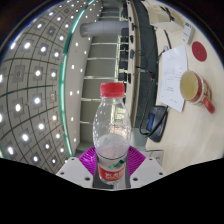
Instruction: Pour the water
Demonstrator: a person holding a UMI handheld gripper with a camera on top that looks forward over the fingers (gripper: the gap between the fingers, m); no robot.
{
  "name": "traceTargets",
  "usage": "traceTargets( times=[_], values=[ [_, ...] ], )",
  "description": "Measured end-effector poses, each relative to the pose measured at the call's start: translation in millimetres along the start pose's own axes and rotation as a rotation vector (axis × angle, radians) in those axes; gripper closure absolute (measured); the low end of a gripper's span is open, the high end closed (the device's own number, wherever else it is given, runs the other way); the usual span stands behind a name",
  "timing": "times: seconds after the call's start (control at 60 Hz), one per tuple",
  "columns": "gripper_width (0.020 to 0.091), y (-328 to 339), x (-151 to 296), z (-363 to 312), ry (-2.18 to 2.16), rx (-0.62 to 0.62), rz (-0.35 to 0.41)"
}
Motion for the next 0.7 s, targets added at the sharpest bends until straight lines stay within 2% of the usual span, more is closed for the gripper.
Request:
traceTargets(
  times=[0.117,0.317,0.517,0.7],
  values=[
    [0.0740,-11.4,33.6,34.7,-0.318,0.011,0.043],
    [0.0739,-24.6,47.8,85.4,-0.627,-0.017,0.070],
    [0.0738,-28.3,40.6,90.8,-0.636,-0.045,0.003],
    [0.0740,-31.6,46.4,64.4,-0.486,-0.044,-0.059]
  ],
)
Point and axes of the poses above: the point between the fingertips, and its own axes, seen from behind it with the camera up: z to the right, x up, y backward, against the way the camera looks, the point moved 6 cm from there along y, backward, against the way the camera looks, and after that the axes turned 8 degrees about y, right-handed, at the moved point
